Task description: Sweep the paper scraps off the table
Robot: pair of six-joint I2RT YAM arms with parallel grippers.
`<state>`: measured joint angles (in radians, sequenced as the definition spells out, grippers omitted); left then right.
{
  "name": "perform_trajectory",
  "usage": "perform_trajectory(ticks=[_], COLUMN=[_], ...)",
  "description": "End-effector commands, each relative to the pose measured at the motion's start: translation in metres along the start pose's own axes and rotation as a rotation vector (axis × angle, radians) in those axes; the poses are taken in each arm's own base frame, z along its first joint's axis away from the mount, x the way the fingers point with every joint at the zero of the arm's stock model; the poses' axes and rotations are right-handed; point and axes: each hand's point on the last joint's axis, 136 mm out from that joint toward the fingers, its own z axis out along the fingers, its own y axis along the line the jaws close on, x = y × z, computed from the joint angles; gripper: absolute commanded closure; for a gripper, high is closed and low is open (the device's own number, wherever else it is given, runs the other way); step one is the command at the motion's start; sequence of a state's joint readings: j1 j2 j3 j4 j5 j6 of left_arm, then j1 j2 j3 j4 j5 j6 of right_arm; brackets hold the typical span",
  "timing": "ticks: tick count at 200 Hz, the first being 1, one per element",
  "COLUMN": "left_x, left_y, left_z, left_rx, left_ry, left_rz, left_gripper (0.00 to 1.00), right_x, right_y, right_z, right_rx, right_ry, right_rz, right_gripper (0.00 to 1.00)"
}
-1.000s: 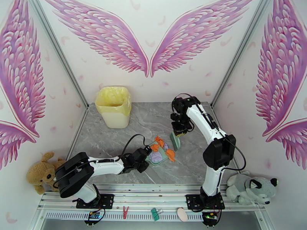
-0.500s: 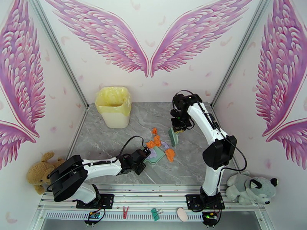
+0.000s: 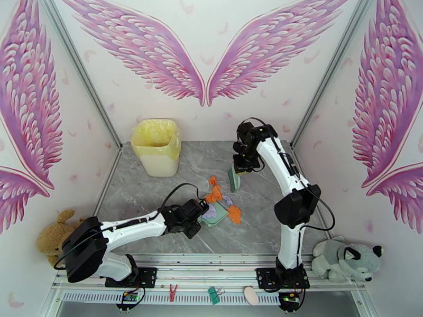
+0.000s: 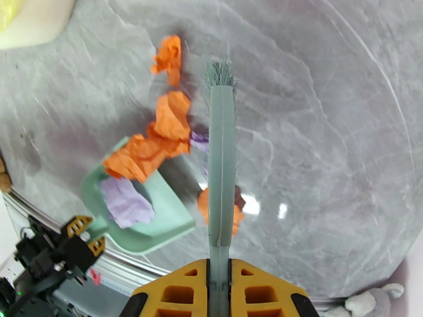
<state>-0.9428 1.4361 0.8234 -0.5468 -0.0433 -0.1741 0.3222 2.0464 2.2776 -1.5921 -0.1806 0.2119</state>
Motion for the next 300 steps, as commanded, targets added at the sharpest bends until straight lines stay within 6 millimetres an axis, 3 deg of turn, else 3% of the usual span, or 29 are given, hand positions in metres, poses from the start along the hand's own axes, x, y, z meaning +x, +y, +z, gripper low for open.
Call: perform_trajectory(ticks=[1, 33, 72, 113, 159, 209, 254, 272, 300], left_x=[0.002, 0.011, 0.017, 0.020, 0.019, 0.017, 0.014, 0.013, 0.013], left_y=[0.001, 0.003, 0.005, 0.006, 0.008, 0.009, 0.010, 0.009, 0.009], left_z=[-0.016, -0.018, -0.021, -0.020, -0.013, -0.005, 0.002, 0.004, 0.007], left_rx=[0.029, 0.046, 0.053, 0.052, 0.044, 0.053, 0.066, 0.073, 0.080], left_ry=[0.033, 0.086, 0.116, 0.144, 0.174, 0.190, 0.198, 0.205, 0.213], left_rz=[-0.017, -0.048, -0.072, -0.087, -0.083, -0.068, -0.051, -0.035, 0.001], left_gripper=[1.00, 1.00, 1.00, 1.00, 1.00, 1.00, 1.00, 1.00, 1.00], right_x=[-0.037, -0.084, -0.115, -0.103, -0.061, -0.005, 0.037, 0.037, 0.012], right_y=[0.026, 0.064, 0.078, 0.060, 0.043, 0.024, 0.004, 0.003, 0.005], right_z=[-0.001, 0.013, 0.055, 0.096, 0.117, 0.110, 0.087, 0.076, 0.044], right_rx=[-0.157, -0.405, -0.503, -0.426, -0.349, -0.273, -0.228, -0.255, -0.330], right_ry=[-0.082, -0.132, -0.108, -0.043, 0.032, 0.104, 0.129, 0.100, -0.026], right_rz=[0.123, 0.365, 0.547, 0.636, 0.651, 0.657, 0.687, 0.685, 0.635], right_gripper=[1.00, 1.00, 1.00, 1.00, 1.00, 1.00, 1.00, 1.00, 1.00])
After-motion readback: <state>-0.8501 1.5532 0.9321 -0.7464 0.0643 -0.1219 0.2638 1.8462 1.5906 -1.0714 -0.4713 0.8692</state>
